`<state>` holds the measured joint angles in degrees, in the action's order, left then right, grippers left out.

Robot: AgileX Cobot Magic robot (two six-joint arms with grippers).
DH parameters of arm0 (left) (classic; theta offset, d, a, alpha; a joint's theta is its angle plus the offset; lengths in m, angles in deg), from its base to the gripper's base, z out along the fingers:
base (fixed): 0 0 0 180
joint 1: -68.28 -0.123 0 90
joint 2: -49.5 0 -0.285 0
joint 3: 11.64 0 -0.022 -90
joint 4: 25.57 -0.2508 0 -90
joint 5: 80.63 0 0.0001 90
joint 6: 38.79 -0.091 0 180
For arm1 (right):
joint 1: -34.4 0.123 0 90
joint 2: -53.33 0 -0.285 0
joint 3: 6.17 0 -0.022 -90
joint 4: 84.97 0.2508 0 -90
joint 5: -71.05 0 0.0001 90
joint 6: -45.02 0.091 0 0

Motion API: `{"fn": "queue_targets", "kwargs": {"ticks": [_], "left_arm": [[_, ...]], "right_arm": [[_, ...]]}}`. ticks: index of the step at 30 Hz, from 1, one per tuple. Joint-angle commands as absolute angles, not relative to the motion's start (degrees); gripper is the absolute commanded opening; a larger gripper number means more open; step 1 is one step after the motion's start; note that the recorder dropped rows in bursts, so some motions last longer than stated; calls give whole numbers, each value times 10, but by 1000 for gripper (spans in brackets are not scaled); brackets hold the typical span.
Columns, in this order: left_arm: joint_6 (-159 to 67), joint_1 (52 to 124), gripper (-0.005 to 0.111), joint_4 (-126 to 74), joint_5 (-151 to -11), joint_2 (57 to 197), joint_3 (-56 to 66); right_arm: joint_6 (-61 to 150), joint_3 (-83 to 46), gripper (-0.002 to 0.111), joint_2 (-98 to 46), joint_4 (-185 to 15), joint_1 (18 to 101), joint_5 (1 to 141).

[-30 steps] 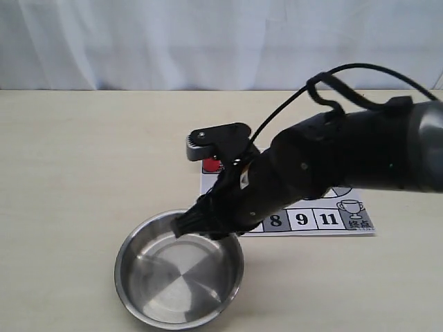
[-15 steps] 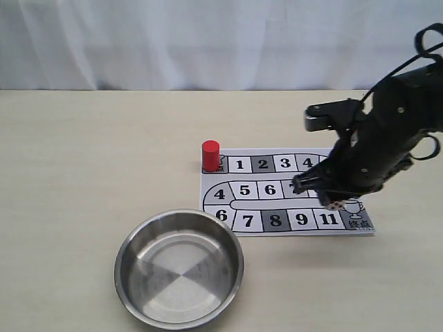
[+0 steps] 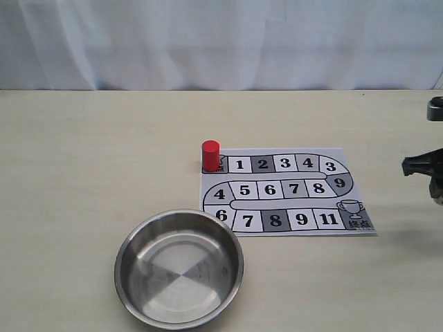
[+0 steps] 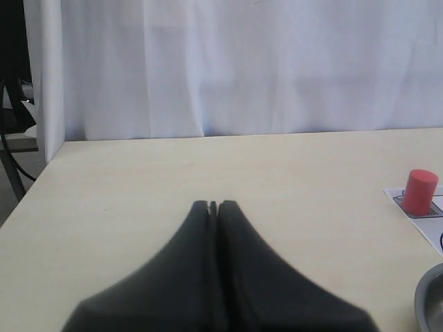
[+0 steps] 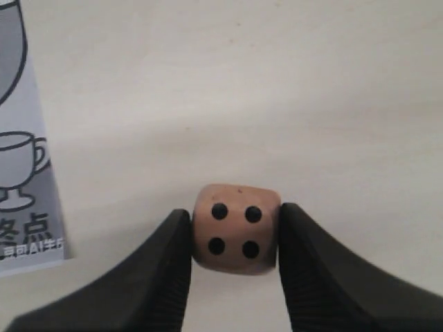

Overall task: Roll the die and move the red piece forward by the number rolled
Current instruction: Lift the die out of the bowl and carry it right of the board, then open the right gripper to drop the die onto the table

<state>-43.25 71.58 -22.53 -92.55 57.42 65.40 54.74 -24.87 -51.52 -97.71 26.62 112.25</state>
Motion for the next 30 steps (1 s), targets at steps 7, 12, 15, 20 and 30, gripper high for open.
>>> {"fn": "queue_targets", "kwargs": {"ticks": [7, 12, 15, 20, 30], "left_arm": [[-433, 717, 0, -224, -918, 573, 656], [-433, 717, 0, -224, -918, 573, 656], [-433, 717, 0, -224, -918, 573, 656], [-433, 717, 0, -224, -918, 573, 656], [-433, 717, 0, -224, -918, 573, 656]], "right_arm": [[549, -248, 4, -524, -1052, 256, 1115], [549, -248, 4, -525, -1055, 256, 1112], [549, -248, 4, -525, -1044, 256, 1106], [474, -248, 22, -525, -918, 256, 1080], [330, -248, 70, -525, -728, 256, 1055]]}}
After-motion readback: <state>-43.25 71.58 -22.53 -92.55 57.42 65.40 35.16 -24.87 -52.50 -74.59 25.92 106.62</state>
